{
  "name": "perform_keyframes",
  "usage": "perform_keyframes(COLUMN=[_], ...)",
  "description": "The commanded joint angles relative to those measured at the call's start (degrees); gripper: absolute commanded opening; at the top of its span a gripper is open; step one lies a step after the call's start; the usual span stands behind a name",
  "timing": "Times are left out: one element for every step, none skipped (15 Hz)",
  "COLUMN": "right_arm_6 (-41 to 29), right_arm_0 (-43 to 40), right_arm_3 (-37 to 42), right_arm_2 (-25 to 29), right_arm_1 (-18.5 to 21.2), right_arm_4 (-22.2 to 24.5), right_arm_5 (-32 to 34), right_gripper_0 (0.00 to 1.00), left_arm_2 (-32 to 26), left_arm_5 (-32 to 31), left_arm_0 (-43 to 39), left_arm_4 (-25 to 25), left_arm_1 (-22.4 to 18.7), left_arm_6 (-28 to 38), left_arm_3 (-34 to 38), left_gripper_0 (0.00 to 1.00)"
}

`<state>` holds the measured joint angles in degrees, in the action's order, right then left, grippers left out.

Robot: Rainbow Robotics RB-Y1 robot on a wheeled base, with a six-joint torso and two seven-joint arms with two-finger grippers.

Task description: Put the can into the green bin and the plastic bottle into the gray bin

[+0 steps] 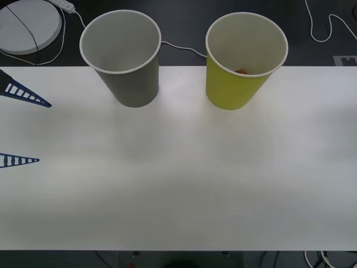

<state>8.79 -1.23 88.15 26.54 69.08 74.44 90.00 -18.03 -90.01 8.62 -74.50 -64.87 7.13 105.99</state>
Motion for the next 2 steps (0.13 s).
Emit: perform_keyframes(right_arm_6=[0.00,0.00], right_arm_0=[0.00,0.00], right_arm_3=[0.00,0.00], right_arm_2=[0.00,0.00], right_arm_1=[0.00,0.00], right_arm_4=[0.00,0.00], right_arm_5=[0.00,0.00], right_gripper_0=[1.00,1.00], left_arm_2=[0.01,0.01], left_arm_5=[0.01,0.01], left_arm_0=[0.00,0.00], left_arm_4=[-0.03,-0.03], left_arm_1=[0.01,0.01], left_arm_6=[-0.01,-0.01], left_arm_3=[0.01,0.01], left_gripper_0=[1.00,1.00])
